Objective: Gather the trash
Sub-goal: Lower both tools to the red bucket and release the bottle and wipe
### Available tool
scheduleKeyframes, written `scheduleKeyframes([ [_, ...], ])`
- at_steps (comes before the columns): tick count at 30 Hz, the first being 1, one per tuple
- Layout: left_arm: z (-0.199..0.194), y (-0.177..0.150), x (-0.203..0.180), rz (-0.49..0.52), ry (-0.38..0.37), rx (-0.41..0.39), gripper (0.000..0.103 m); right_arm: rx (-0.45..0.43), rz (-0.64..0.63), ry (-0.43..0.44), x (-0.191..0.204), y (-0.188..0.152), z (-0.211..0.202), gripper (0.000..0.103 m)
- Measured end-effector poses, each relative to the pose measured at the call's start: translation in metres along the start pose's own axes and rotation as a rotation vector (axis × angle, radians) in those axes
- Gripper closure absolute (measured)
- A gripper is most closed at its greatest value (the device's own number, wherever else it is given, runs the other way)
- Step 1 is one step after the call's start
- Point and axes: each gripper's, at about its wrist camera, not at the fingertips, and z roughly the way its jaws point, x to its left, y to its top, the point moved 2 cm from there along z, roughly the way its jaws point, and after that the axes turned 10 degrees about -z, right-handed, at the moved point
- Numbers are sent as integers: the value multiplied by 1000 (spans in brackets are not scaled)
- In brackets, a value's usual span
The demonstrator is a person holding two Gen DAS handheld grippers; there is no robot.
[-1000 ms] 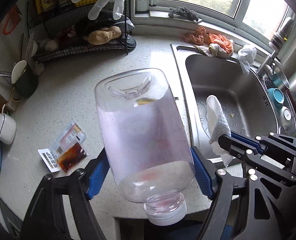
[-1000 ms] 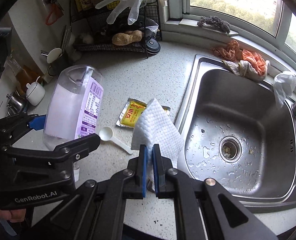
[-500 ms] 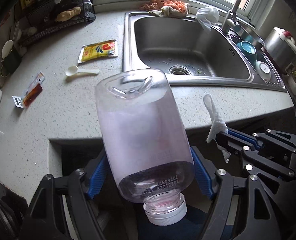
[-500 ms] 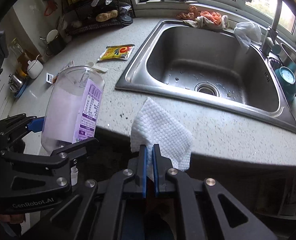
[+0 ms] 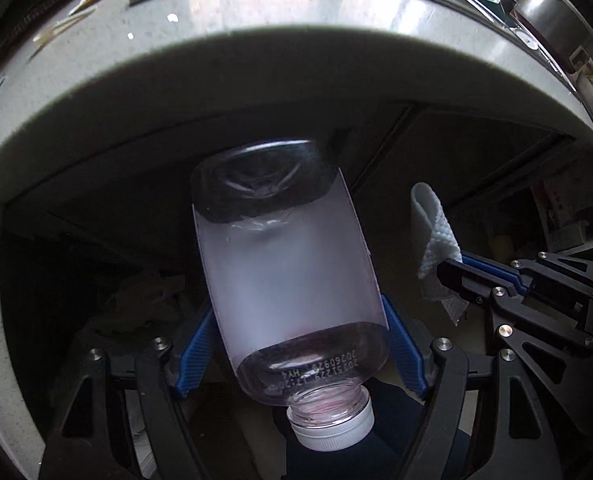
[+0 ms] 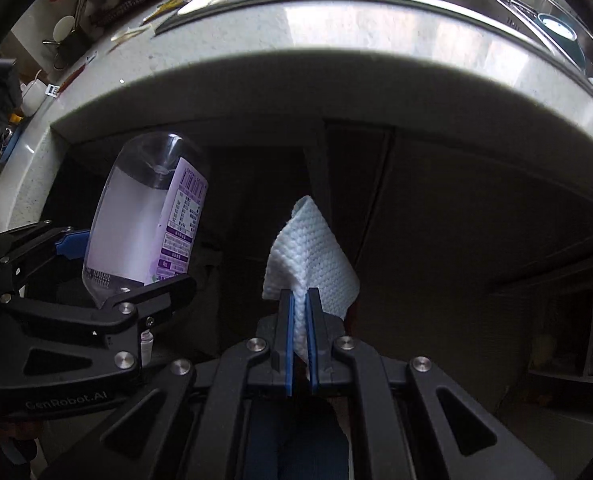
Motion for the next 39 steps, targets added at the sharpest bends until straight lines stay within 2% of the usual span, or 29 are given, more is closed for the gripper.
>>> scheduleKeyframes([
  [7, 94, -21, -2, 32, 9, 38, 28, 44, 47, -18, -18, -32, 80, 98],
  [11, 121, -23, -4, 16, -21, 61, 26, 62, 69, -30, -19, -41, 101, 98],
  [12, 123, -24, -1, 17, -23, 60, 19, 66, 74, -32, -21, -43, 103, 98],
  [20, 113, -11, -6, 51, -8, 76, 11, 79, 76, -13, -17, -31, 101, 98],
  [24, 113, -11, 5, 51, 28, 77, 0, 73, 58, 5, -13, -15, 98, 98],
  [36, 144, -19, 51, -50, 82, 54, 0, 110, -56, 29, 3, -16, 153, 98],
  [37, 147, -20, 55, -57, 88, 53, 0, 111, -74, 25, 5, -17, 156, 96],
  [39, 154, -22, 63, -70, 108, 55, 0, 118, -98, 26, 11, -18, 164, 84],
])
